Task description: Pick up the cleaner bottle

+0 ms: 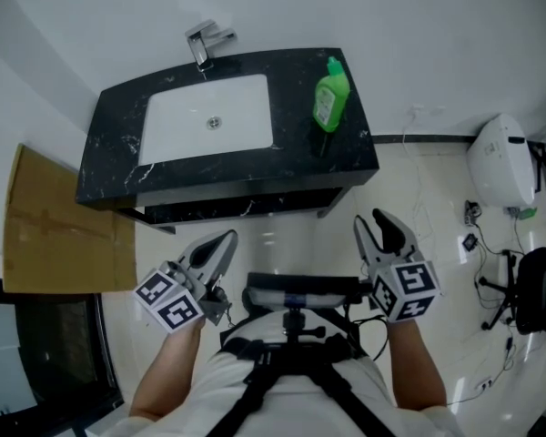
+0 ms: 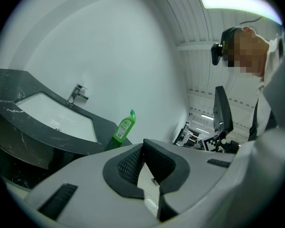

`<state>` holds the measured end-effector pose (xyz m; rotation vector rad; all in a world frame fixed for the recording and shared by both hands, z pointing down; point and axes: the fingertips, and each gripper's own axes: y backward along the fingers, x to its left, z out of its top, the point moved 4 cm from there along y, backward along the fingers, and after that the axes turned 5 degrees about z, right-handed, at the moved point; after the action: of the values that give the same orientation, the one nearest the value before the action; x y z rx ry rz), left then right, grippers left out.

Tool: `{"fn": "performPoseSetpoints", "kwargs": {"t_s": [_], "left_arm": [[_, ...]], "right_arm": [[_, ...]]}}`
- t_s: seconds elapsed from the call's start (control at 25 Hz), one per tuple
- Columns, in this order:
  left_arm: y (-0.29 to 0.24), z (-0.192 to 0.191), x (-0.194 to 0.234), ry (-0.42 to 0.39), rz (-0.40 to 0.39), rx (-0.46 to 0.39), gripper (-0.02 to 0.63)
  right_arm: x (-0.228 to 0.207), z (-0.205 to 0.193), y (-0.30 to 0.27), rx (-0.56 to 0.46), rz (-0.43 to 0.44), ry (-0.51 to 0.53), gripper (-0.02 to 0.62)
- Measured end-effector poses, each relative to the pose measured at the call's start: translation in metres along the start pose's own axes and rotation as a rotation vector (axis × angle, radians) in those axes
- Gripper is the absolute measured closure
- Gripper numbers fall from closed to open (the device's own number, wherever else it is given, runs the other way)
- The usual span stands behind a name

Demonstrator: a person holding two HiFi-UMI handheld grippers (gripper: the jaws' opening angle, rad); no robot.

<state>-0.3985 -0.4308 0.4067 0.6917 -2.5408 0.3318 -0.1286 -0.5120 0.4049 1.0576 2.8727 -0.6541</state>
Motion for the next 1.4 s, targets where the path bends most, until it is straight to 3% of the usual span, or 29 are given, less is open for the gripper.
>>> {"fn": "performPoseSetpoints", "kwargs": {"t_s": [0.32,0.52,1.16,1.4], "left_arm": [[-0.020,-0.012,-0.021,0.013,0.050,-0.023,0.612],[-0.012,-0.014,-0.018,0.016,0.065,-0.014,0.612],[0.007,0.008,0.016,-0.006,-0.048,0.034,0.612],[0.004,0.009,0.018,-0.003,-0.048,0.033,0.612]], "right_arm": [[-0.030,-0.002,0.000,0.016,0.061,-0.003,0.434],[-0.027,-0.004,-0.005,0.020,0.068,-0.014,0.434],[0.023,0.007,-0.020,-0.010,-0.016,-0.034,0.433],[0.024,0.009,-0.023,-0.013,-0.013,-0.030,0.434]]}}
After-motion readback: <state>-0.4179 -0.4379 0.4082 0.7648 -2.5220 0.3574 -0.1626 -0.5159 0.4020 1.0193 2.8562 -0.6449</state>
